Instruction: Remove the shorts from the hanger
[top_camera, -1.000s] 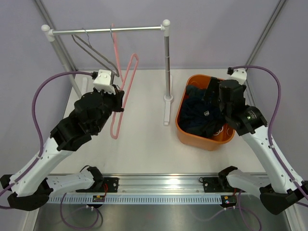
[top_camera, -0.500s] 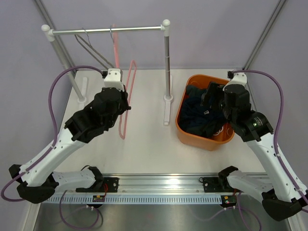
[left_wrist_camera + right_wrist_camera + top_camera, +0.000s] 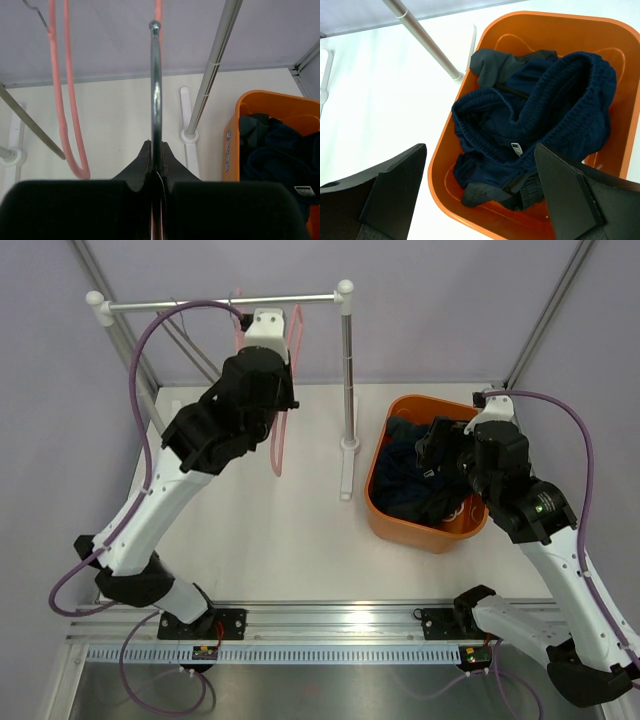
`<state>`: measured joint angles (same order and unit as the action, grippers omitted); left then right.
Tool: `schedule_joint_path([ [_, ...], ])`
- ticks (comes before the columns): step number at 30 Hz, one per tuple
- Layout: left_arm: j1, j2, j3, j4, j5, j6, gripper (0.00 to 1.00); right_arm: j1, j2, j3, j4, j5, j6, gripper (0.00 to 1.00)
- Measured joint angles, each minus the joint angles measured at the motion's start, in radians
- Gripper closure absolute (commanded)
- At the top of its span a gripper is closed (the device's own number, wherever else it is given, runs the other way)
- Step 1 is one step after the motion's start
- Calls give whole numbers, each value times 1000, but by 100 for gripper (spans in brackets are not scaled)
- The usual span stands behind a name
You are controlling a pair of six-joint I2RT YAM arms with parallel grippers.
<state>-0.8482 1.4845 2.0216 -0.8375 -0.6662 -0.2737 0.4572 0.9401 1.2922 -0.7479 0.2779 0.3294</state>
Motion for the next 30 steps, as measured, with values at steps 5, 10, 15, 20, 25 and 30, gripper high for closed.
schedule_joint_path([
  [5, 69, 182, 229, -74, 53, 12, 100, 0, -1, -17, 5, -45, -5, 2],
  [10, 175, 272, 248, -72, 129, 14, 100, 0, -23, -53, 30, -104, 1, 2],
  [15, 261, 280, 212, -7, 190, 42, 100, 0, -49, -94, 61, -135, 4, 1],
  [20, 303, 280, 210, 58, 258, 70, 100, 0, -52, -136, 93, -157, 5, 1],
  [25, 333, 279, 210, 92, 340, 92, 100, 0, -60, -170, 107, -172, 6, 1],
  [30, 370, 279, 210, 116, 422, 100, 100, 0, -83, -185, 126, -192, 7, 1],
])
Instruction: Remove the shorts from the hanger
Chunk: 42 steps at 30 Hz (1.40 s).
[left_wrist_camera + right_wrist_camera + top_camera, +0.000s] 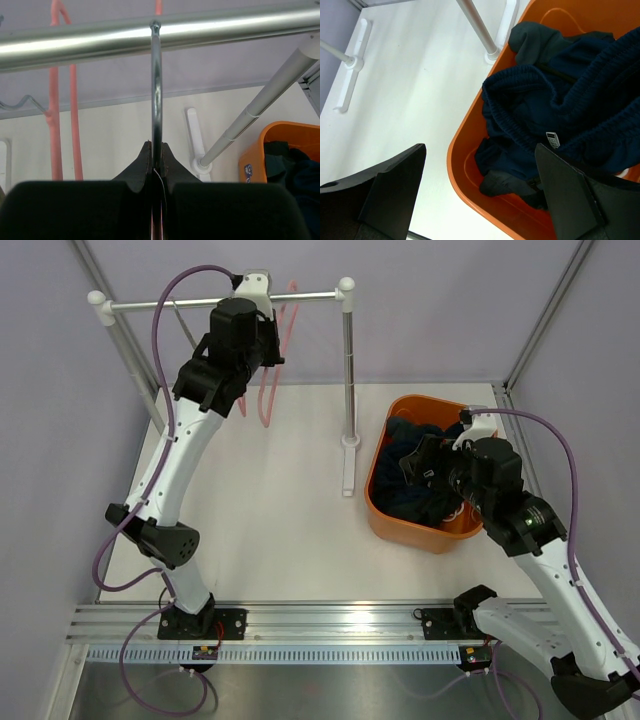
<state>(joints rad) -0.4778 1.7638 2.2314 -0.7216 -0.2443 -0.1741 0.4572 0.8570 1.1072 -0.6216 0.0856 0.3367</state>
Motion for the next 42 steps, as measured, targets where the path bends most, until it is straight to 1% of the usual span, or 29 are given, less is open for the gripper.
schedule_joint_path([
  [6, 20, 0, -5, 62, 85, 4, 100, 0, -13, -2, 17, -3, 0, 1],
  [12, 24, 10, -5, 101, 140, 5, 100, 0, -24, -13, 26, -25, 0, 0],
  [30, 63, 131, 8, 187, 171, -41, 100, 0, -40, -21, 33, -53, 0, 0],
  [39, 84, 145, 12, 200, 180, -56, 100, 0, -39, -25, 34, -53, -1, 1],
  [40, 84, 145, 12, 200, 182, -60, 99, 0, -39, -25, 34, -53, -1, 1],
  [41, 84, 145, 12, 200, 182, -62, 96, 0, -38, -26, 34, -53, 0, 1],
  [42, 84, 145, 12, 200, 183, -63, 94, 0, -38, -27, 34, -53, -1, 1],
])
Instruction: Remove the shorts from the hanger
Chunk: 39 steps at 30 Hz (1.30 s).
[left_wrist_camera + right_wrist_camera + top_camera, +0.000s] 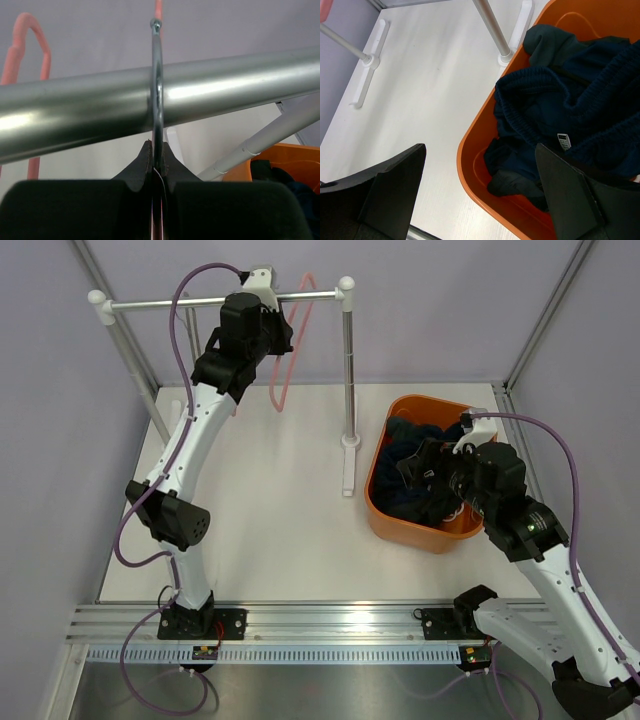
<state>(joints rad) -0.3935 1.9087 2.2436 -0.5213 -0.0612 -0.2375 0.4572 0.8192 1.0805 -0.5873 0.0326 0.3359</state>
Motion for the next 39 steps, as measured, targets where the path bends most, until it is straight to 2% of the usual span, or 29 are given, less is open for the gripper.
schedule_joint_path([
  [5, 0, -1, -9, 11, 4, -8, 84, 0, 0, -4, 0, 0, 0, 1],
  [6, 0, -2, -16, 17, 5, -10, 77, 0, 0, -4, 0, 0, 0, 1],
  [9, 0, -2, -37, 22, 6, -18, 67, 0, 0, -4, 0, 0, 0, 1],
  [14, 0, -13, -75, 23, 7, -22, 59, 0, 4, -4, 0, 0, 0, 1],
  [26, 0, -203, -172, 31, 28, -3, 52, 0, 24, -8, 0, 12, -4, 0],
  [35, -1, -464, -270, -16, 50, 24, 47, 0, 51, -8, -1, 64, -11, 1],
  [39, -13, -601, -374, -38, 108, 35, 44, 0, 46, -8, -3, 82, -11, 1],
])
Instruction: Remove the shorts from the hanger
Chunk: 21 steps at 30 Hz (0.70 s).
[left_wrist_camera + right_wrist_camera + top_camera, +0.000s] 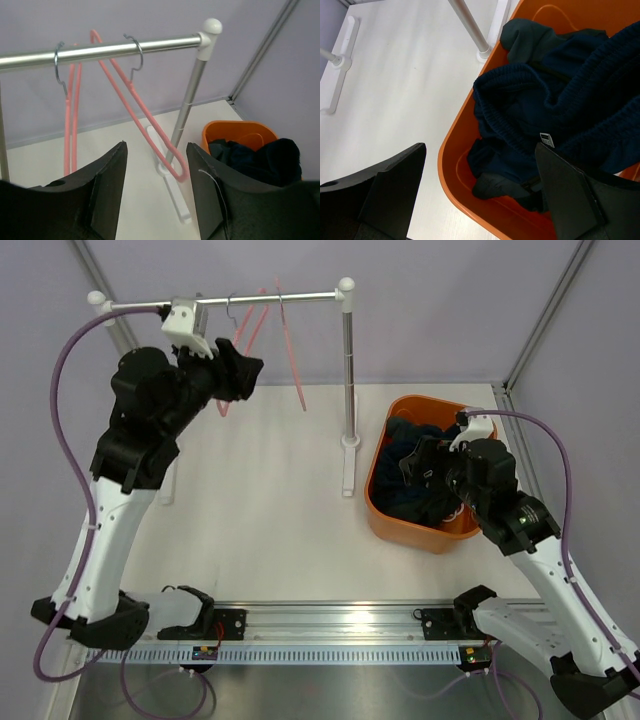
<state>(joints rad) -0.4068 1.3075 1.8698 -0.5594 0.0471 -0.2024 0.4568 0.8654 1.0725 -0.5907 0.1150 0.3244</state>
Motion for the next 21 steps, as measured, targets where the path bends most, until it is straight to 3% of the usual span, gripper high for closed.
schedule_joint_path([
  [11, -180, -430, -551, -24, 48, 10, 41, 0, -127, -35, -8, -54, 50, 0],
  [21, -230, -641, -830, -12, 48, 11, 40, 0, -189, -72, -4, -128, 118, 1],
])
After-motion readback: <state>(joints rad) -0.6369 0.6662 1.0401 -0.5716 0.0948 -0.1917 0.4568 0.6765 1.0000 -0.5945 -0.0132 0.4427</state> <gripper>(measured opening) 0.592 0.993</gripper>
